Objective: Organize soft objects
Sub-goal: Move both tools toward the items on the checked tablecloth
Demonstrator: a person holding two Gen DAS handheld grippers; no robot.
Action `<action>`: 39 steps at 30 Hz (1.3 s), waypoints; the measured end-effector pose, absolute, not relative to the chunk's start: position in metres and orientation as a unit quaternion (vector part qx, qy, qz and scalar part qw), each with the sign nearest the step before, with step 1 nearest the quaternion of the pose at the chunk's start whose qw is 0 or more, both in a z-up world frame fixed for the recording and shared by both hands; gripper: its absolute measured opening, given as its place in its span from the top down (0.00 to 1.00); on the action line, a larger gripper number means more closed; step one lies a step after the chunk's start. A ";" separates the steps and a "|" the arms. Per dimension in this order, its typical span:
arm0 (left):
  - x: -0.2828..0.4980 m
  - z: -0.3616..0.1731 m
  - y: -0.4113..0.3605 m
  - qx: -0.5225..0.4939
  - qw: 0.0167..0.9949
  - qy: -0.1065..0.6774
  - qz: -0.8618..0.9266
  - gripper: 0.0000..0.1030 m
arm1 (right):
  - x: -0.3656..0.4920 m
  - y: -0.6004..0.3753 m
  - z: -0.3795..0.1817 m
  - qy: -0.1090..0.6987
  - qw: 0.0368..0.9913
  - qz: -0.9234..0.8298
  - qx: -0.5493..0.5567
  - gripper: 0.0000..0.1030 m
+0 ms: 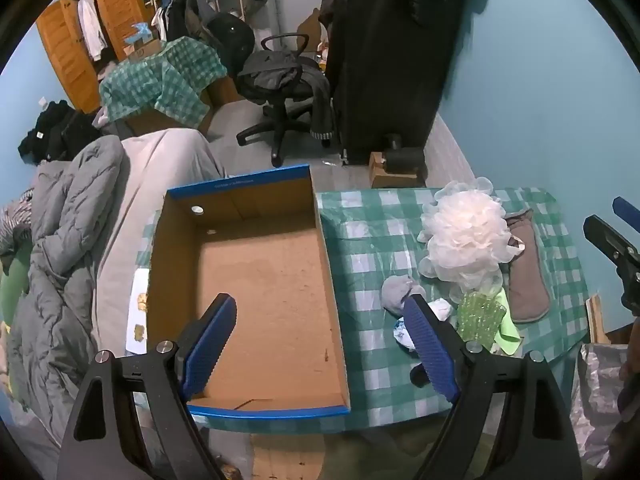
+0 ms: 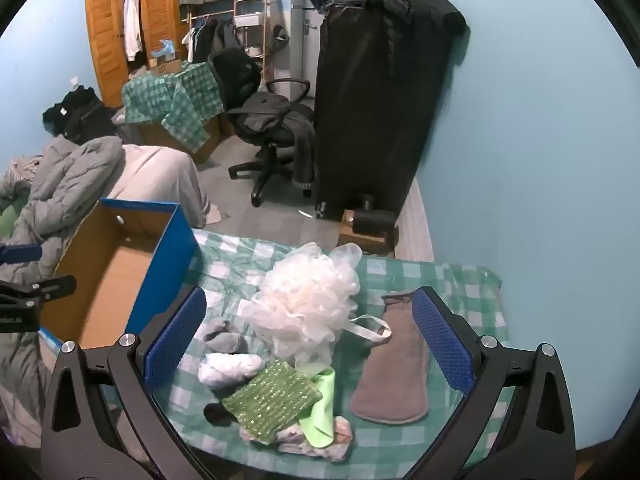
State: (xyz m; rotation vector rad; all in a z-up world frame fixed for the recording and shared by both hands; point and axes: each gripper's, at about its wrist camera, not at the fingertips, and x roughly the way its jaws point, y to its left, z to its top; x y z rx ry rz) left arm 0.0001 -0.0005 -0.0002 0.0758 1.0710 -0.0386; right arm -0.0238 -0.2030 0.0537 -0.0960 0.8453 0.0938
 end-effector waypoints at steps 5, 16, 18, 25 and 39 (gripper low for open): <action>0.005 -0.003 -0.010 0.038 0.851 0.523 -0.013 0.16 | -0.023 -0.207 0.053 0.406 0.912 0.047 -0.040 0.02; -0.002 -0.009 -0.007 0.022 0.853 0.520 -0.015 0.16 | -0.029 -0.216 0.059 0.411 0.909 0.052 -0.032 0.02; -0.003 -0.009 -0.007 0.023 0.854 0.520 -0.013 0.16 | -0.031 -0.215 0.062 0.412 0.909 0.053 -0.032 0.02; -0.003 -0.007 -0.009 0.025 0.854 0.519 -0.010 0.16 | -0.022 -0.221 0.051 0.422 0.904 0.062 -0.026 0.02; -0.004 -0.007 -0.018 0.029 0.852 0.523 -0.015 0.16 | -0.028 -0.223 0.051 0.430 0.900 0.063 -0.014 0.02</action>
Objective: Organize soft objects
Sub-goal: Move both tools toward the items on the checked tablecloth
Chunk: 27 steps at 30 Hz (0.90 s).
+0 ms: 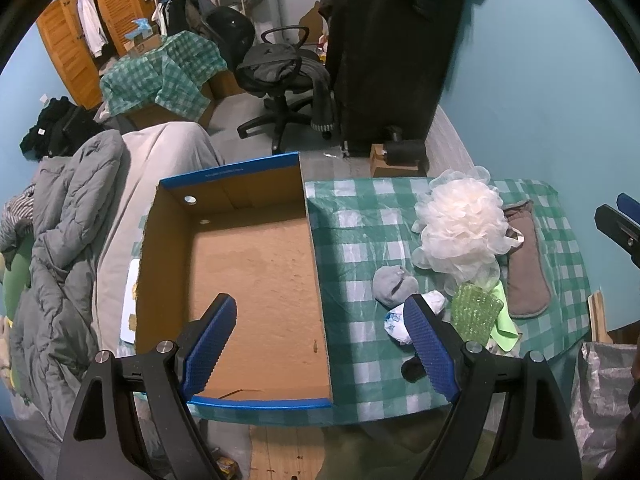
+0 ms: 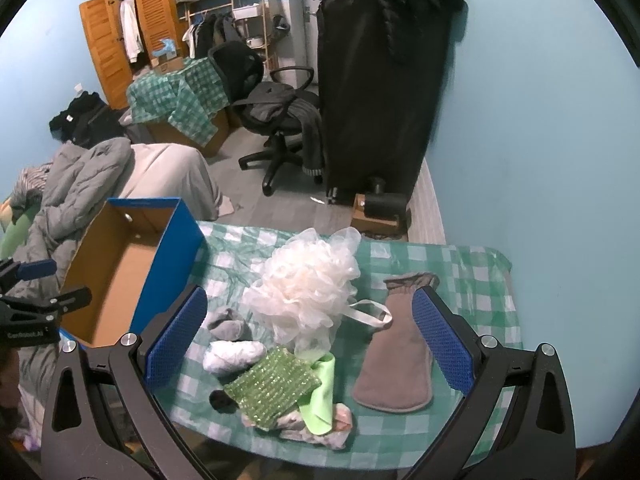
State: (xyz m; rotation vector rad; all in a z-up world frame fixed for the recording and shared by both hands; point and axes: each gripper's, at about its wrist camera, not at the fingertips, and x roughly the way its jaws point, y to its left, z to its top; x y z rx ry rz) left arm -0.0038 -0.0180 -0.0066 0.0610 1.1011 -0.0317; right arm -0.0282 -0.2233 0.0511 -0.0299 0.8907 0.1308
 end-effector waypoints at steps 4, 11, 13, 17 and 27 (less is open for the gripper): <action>-0.005 -0.010 -0.020 0.027 0.850 0.526 -0.015 0.16 | -0.029 -0.227 0.050 0.434 0.899 0.062 -0.012 0.02; -0.005 -0.010 -0.020 0.027 0.850 0.526 -0.016 0.16 | -0.030 -0.232 0.049 0.438 0.897 0.061 -0.010 0.02; -0.006 -0.010 -0.021 0.027 0.849 0.527 -0.016 0.16 | -0.030 -0.235 0.047 0.439 0.896 0.062 -0.010 0.02; -0.007 -0.010 -0.026 0.026 0.849 0.528 -0.017 0.16 | -0.031 -0.237 0.046 0.439 0.896 0.064 -0.009 0.02; -0.008 -0.010 -0.025 0.027 0.848 0.528 -0.017 0.16 | -0.036 -0.237 0.047 0.440 0.895 0.067 -0.009 0.02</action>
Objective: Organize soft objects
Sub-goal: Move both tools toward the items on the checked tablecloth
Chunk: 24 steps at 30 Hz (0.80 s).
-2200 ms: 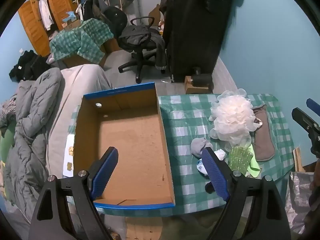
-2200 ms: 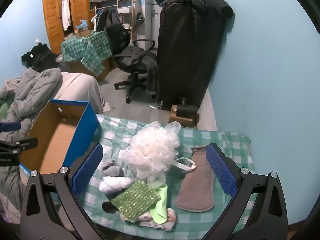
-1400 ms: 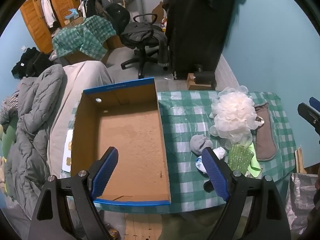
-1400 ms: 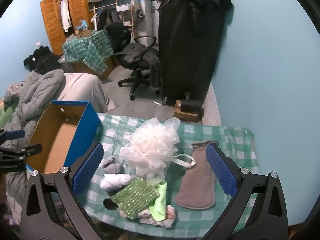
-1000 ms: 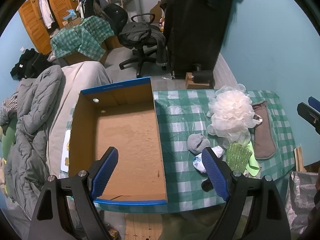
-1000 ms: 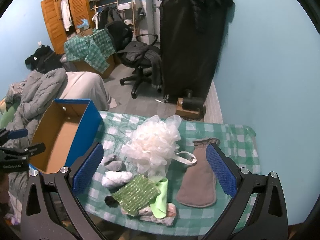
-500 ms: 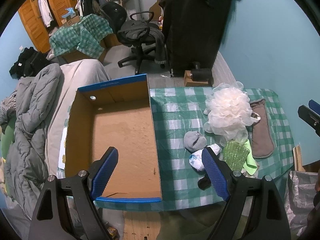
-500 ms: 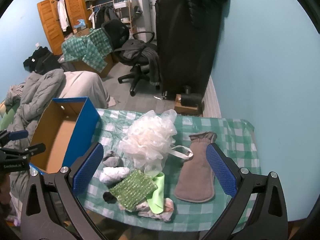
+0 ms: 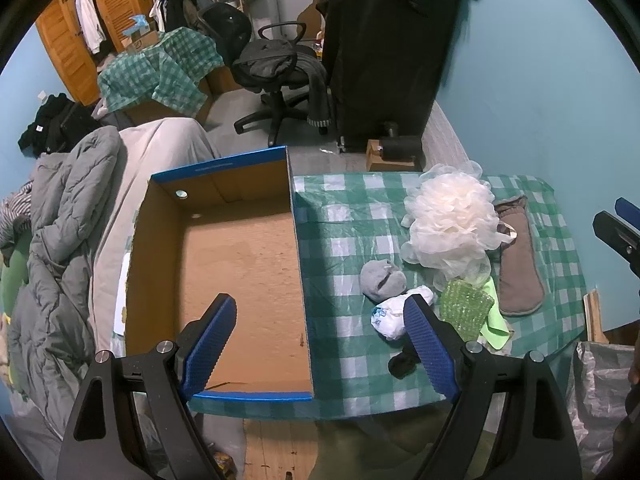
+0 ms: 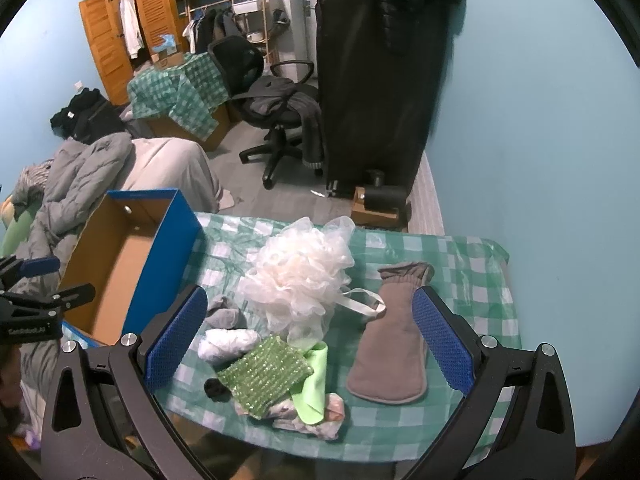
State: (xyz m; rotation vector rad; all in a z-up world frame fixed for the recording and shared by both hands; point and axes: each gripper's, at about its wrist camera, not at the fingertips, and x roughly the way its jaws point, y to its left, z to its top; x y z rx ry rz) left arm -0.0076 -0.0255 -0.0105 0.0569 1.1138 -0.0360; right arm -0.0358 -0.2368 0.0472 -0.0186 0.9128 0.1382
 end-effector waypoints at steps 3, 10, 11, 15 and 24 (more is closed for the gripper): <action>-0.008 -0.011 -0.027 0.027 0.849 0.528 -0.018 0.16 | -0.034 -0.237 0.048 0.441 0.895 0.065 -0.009 0.02; -0.009 -0.012 -0.034 0.029 0.849 0.528 -0.019 0.16 | -0.033 -0.238 0.048 0.442 0.895 0.066 -0.009 0.02; -0.009 -0.012 -0.035 0.029 0.849 0.528 -0.020 0.16 | -0.034 -0.238 0.048 0.442 0.894 0.066 -0.009 0.02; -0.012 -0.011 -0.044 0.029 0.849 0.527 -0.022 0.16 | -0.033 -0.239 0.048 0.442 0.895 0.065 -0.009 0.02; -0.004 -0.009 -0.048 0.037 0.849 0.527 -0.032 0.16 | -0.036 -0.240 0.046 0.443 0.894 0.064 -0.007 0.02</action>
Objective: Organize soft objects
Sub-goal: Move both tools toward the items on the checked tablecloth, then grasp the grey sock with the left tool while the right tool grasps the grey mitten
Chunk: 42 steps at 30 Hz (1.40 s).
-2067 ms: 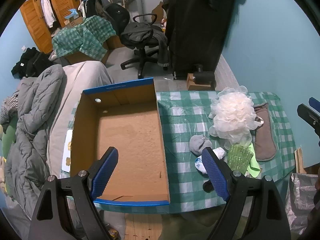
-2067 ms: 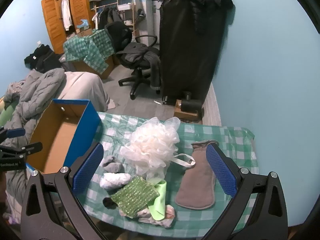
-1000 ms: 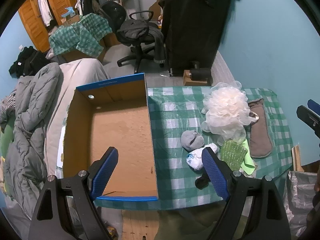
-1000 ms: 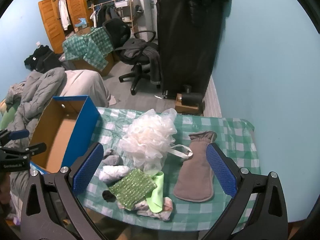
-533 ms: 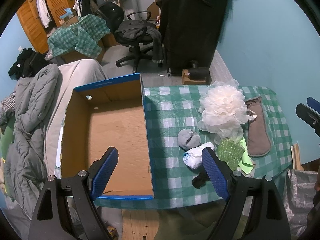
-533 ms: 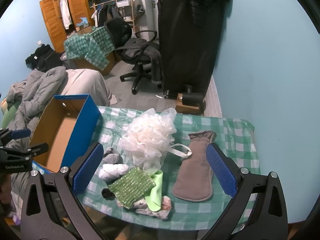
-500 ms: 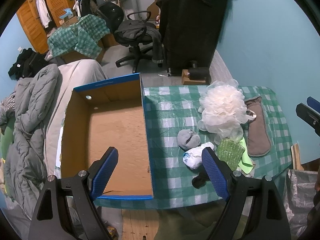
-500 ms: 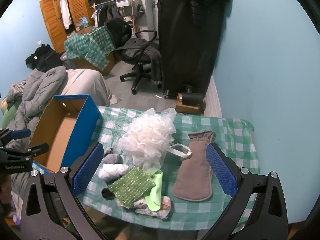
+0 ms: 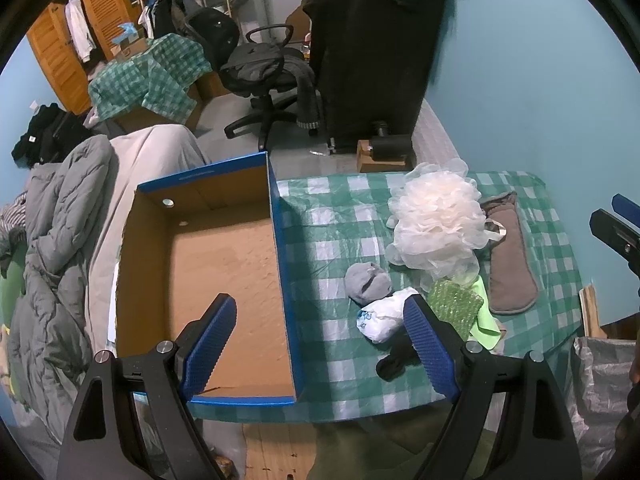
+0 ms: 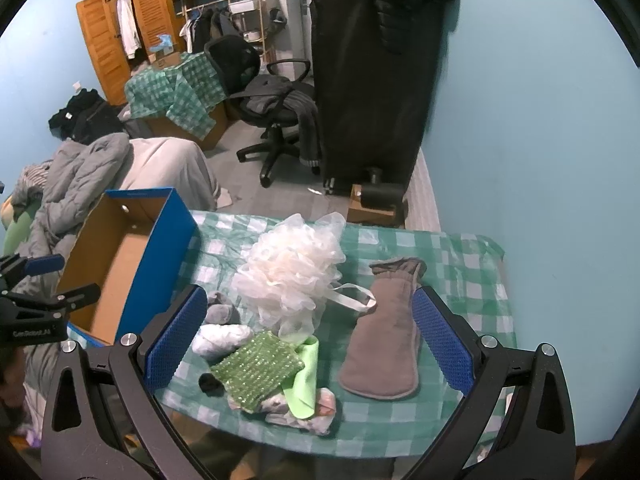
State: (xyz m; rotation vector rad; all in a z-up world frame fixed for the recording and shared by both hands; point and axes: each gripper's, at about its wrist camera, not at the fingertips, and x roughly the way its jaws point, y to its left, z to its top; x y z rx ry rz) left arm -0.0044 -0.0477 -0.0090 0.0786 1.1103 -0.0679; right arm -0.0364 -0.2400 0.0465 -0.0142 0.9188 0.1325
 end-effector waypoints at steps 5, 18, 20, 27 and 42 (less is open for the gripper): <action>-0.002 -0.010 -0.047 0.037 0.848 0.527 -0.035 0.16 | -0.038 -0.242 0.045 0.445 0.893 0.063 -0.006 0.02; 0.011 -0.025 -0.052 0.050 0.839 0.541 -0.035 0.16 | -0.026 -0.274 0.041 0.462 0.885 0.052 0.013 0.02; 0.014 -0.028 -0.054 0.052 0.836 0.545 -0.038 0.16 | -0.024 -0.279 0.038 0.464 0.884 0.049 0.012 0.02; 0.027 -0.041 -0.064 0.054 0.827 0.558 -0.048 0.16 | -0.017 -0.300 0.026 0.478 0.878 0.040 0.010 0.02; 0.055 -0.081 -0.085 0.055 0.801 0.593 -0.060 0.16 | 0.004 -0.336 -0.015 0.514 0.857 0.034 0.012 0.02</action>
